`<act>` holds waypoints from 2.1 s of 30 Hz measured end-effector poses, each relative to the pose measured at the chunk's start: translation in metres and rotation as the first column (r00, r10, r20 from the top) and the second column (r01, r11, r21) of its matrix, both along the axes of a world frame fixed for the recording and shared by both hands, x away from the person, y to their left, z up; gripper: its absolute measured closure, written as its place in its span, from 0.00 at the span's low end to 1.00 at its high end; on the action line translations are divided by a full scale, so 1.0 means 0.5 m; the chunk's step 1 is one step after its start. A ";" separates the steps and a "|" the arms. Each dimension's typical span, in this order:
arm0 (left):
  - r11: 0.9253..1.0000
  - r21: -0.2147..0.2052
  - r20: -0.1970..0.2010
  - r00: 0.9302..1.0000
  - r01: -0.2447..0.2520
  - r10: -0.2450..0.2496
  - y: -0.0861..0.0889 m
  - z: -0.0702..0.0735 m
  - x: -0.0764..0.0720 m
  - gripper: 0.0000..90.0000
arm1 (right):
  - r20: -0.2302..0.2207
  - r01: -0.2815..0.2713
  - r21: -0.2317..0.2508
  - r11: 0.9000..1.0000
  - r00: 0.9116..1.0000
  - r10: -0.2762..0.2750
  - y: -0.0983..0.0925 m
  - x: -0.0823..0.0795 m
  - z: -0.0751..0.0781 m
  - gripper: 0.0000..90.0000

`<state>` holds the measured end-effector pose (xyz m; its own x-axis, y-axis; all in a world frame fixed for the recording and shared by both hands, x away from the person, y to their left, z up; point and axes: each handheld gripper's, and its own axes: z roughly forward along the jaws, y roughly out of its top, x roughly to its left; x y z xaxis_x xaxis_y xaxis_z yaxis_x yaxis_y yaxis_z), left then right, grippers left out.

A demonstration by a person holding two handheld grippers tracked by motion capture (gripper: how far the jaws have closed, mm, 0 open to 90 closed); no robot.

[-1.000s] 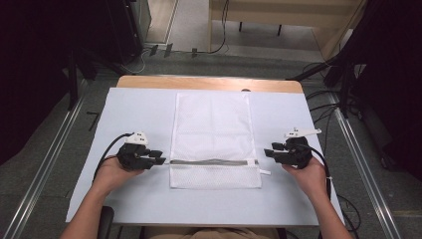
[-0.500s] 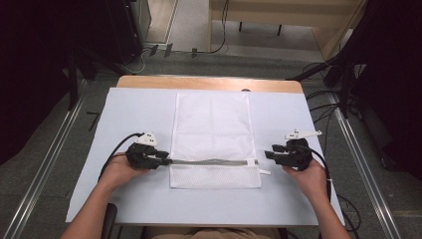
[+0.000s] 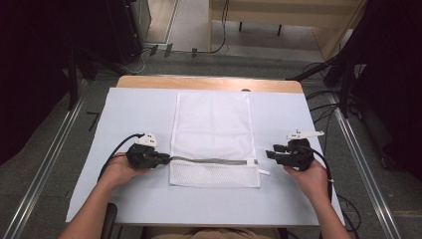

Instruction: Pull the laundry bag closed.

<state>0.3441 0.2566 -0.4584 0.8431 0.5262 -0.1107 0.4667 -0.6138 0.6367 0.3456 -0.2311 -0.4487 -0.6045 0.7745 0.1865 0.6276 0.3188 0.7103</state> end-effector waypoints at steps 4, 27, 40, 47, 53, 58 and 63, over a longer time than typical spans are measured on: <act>1.000 -0.014 -0.010 1.000 -0.002 0.002 0.009 0.008 0.000 0.90 | 0.001 -0.003 0.002 1.000 1.000 0.003 0.001 0.000 0.001 0.64; 1.000 -0.017 -0.047 0.999 0.012 -0.013 -0.019 0.059 0.017 0.90 | 0.015 -0.110 -0.004 0.994 0.994 0.110 0.071 -0.002 0.005 0.68; 0.999 -0.028 -0.084 0.996 0.032 -0.034 -0.063 0.034 0.039 0.90 | 0.021 -0.126 0.010 0.992 0.992 0.125 0.091 0.000 0.010 0.70; 0.998 -0.052 -0.102 0.994 0.028 -0.033 -0.059 0.032 0.042 0.73 | 0.034 -0.140 0.013 0.990 0.990 0.140 0.093 -0.003 0.012 0.70; 0.994 -0.097 -0.081 0.996 -0.040 0.032 -0.017 0.065 0.031 0.62 | 0.070 -0.187 0.060 0.981 0.981 0.183 0.117 -0.008 0.030 0.72; 0.991 -0.085 -0.129 0.987 -0.108 0.097 0.015 0.057 0.017 0.59 | 0.085 -0.226 0.075 0.971 0.972 0.220 0.146 -0.010 0.043 0.72; 0.990 -0.072 -0.172 0.979 -0.125 0.111 0.019 0.048 -0.002 0.59 | 0.098 -0.267 0.066 0.961 0.961 0.260 0.183 -0.004 0.044 0.72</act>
<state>0.3431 0.2661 -0.4342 0.7416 0.6041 -0.2916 0.6367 -0.4972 0.5894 0.3438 -0.1394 -0.4266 -0.8018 0.5707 0.1774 0.4633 0.4060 0.7877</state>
